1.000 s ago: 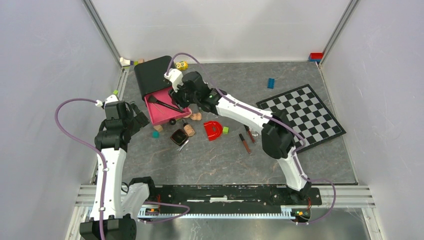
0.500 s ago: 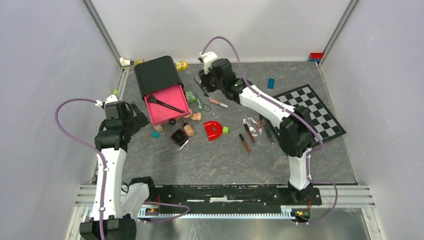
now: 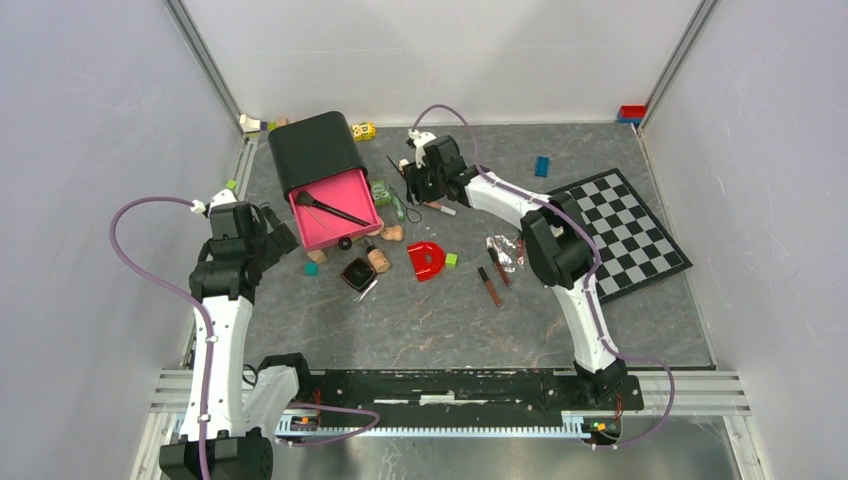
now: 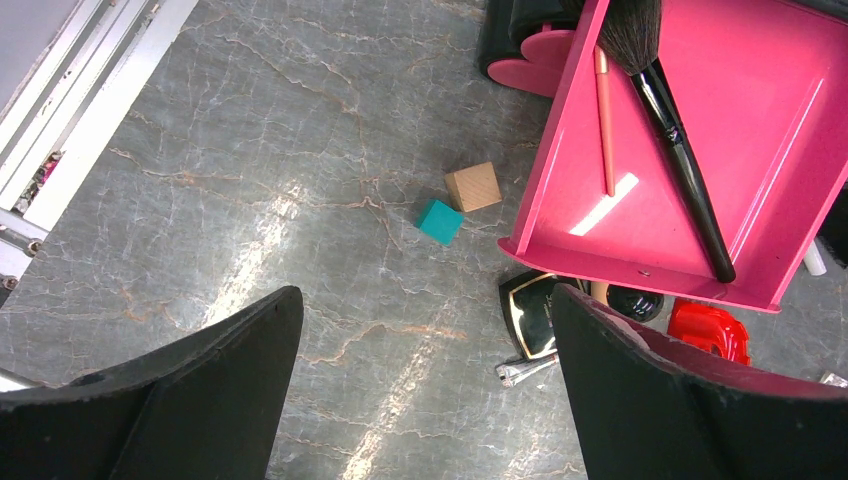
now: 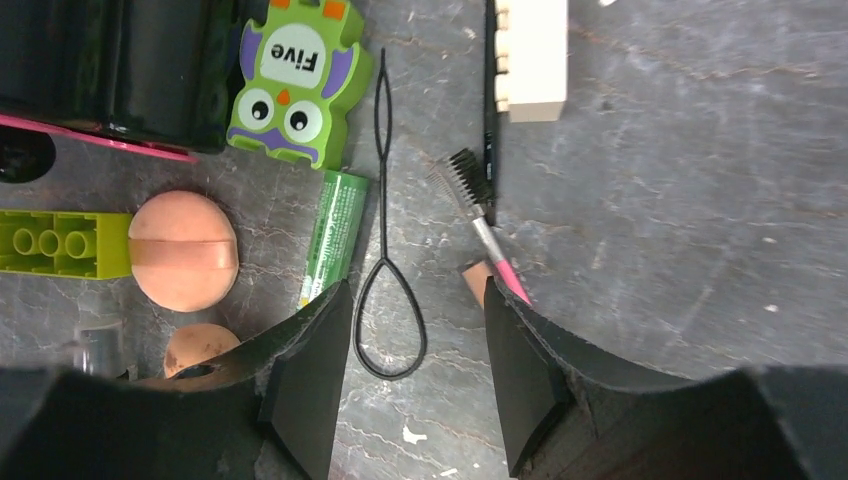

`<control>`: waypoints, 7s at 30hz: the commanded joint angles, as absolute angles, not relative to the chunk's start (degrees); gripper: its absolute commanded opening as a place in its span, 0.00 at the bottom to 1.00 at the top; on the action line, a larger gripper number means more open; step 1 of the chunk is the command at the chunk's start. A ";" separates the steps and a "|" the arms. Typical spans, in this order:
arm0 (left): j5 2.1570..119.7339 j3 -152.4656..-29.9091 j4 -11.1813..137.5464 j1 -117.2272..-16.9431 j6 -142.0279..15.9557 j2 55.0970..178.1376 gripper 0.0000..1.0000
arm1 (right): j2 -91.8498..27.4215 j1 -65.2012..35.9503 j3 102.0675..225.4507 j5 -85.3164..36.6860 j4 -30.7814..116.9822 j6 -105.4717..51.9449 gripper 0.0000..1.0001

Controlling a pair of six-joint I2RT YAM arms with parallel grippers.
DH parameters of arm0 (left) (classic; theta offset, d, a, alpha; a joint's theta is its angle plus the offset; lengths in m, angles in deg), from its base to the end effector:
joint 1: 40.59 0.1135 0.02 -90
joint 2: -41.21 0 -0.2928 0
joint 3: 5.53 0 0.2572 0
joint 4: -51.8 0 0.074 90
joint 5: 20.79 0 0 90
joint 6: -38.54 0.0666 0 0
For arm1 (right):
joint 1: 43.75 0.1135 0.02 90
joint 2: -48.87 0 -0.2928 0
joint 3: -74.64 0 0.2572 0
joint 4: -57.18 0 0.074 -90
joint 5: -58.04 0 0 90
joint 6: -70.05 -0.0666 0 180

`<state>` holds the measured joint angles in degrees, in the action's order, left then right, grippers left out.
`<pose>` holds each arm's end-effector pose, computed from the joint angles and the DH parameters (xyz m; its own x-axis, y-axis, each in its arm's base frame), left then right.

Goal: Organize the makeup
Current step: Pick up the makeup brush from the center of the board, then place the makeup brush in the drawer.

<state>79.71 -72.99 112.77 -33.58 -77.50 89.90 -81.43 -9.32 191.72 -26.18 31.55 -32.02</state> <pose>0.1708 0.0332 0.3225 -0.4875 -0.4948 -0.7193 -0.5209 0.8260 -0.2152 0.4655 0.3272 0.1900 -0.6371 -0.1845 -0.7484 -0.5052 0.8333 0.2246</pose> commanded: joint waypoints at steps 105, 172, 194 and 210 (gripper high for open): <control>80.41 -72.81 110.79 -33.69 -75.89 89.06 1.00 | -79.76 -9.79 186.55 -42.90 22.12 -15.51 0.00; 80.19 -72.72 110.73 -33.69 -75.98 88.68 1.00 | -73.06 11.70 209.85 -36.69 6.82 -9.06 0.00; 80.19 -72.72 110.72 -33.66 -75.98 88.55 1.00 | -79.20 13.00 212.68 -38.95 18.64 -4.36 0.00; 80.15 -72.72 110.68 -33.65 -75.97 88.66 1.00 | -81.88 14.03 212.01 -39.97 20.82 -1.17 0.01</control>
<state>79.64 -72.99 112.75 -33.60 -77.50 89.39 -82.15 13.63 210.91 -38.96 18.37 -2.67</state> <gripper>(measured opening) 0.996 0.013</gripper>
